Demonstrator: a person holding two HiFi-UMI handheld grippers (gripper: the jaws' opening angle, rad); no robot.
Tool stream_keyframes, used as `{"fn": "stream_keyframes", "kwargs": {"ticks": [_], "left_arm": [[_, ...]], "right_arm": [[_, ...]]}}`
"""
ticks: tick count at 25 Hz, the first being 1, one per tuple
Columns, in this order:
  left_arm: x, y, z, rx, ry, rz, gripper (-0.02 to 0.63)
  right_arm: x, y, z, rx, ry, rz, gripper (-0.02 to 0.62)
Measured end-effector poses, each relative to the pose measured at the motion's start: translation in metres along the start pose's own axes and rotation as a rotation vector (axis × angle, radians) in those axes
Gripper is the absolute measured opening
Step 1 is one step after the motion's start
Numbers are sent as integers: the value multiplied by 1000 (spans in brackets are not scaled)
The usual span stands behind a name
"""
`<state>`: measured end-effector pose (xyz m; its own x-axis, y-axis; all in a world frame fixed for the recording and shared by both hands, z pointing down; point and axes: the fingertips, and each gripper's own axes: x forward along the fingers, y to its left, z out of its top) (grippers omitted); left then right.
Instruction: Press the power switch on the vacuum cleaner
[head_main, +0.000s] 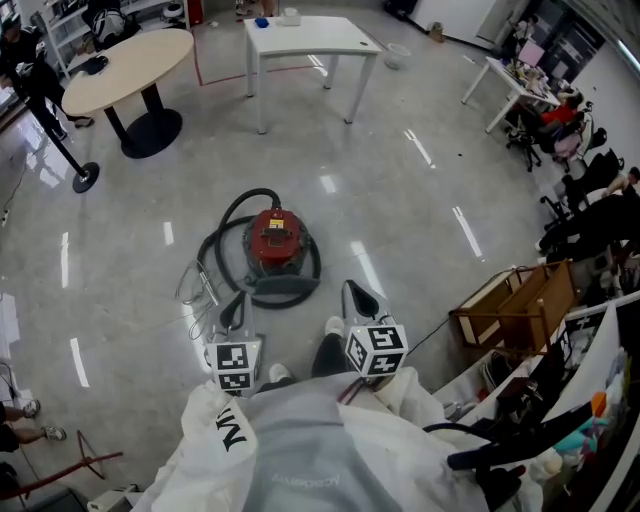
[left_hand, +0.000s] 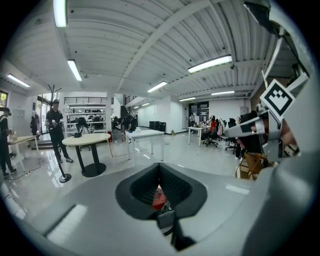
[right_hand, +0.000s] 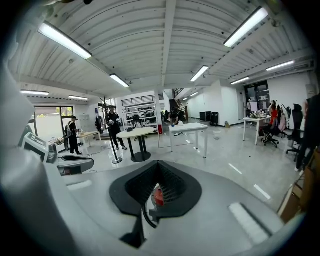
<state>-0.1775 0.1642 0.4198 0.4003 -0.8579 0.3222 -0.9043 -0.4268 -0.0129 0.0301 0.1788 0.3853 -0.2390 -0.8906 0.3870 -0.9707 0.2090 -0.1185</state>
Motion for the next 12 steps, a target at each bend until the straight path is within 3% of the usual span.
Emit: {"fn": "stream_keyframes", "kwargs": {"ticks": [12], "left_arm": [[37,-8,15,29,19,27,0]], "right_arm": [[32,-29,11,37,-17,37,1]]}}
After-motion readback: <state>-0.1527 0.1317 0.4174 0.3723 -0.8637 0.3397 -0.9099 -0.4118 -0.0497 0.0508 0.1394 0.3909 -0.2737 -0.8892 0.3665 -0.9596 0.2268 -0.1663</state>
